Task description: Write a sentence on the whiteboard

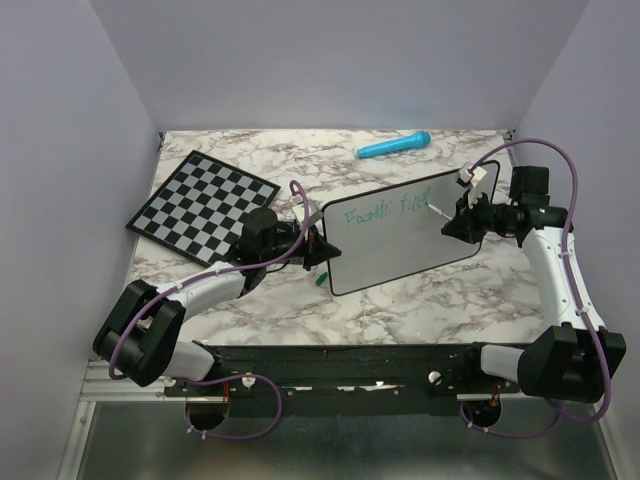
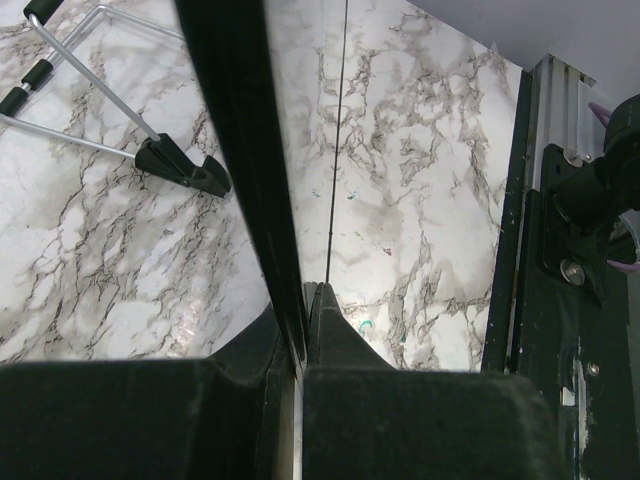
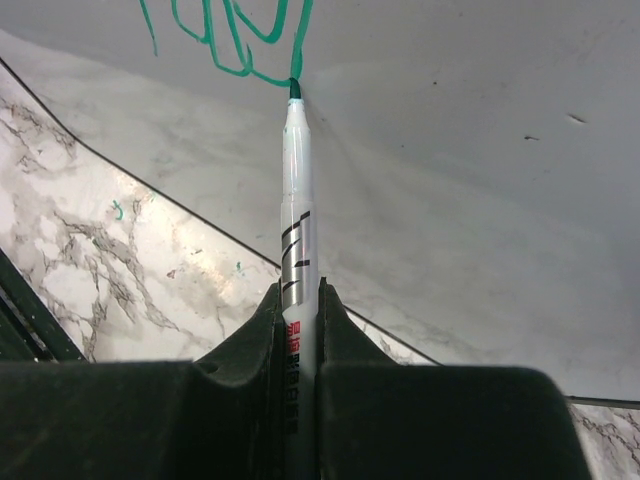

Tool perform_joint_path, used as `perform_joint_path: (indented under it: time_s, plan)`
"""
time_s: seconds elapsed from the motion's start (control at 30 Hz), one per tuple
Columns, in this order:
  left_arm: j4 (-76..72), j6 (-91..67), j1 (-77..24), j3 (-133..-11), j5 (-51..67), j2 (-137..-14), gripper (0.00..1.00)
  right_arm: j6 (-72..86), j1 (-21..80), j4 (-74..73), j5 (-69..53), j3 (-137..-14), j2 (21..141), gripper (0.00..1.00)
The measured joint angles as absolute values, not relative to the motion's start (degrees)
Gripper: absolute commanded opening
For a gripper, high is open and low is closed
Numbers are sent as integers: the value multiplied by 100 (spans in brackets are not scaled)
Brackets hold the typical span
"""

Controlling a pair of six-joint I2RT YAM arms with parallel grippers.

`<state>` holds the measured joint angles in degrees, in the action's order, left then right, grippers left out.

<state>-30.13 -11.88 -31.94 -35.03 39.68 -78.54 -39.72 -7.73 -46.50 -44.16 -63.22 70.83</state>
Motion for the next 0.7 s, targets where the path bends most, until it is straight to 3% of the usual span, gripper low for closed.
perform_joint_path:
  time_s: [0.7]
  plan:
    - [-3017,-1177,-3194,-3507,3975,-7854,0,-3839,-1055,-4602,-4425,-6663,6973,1]
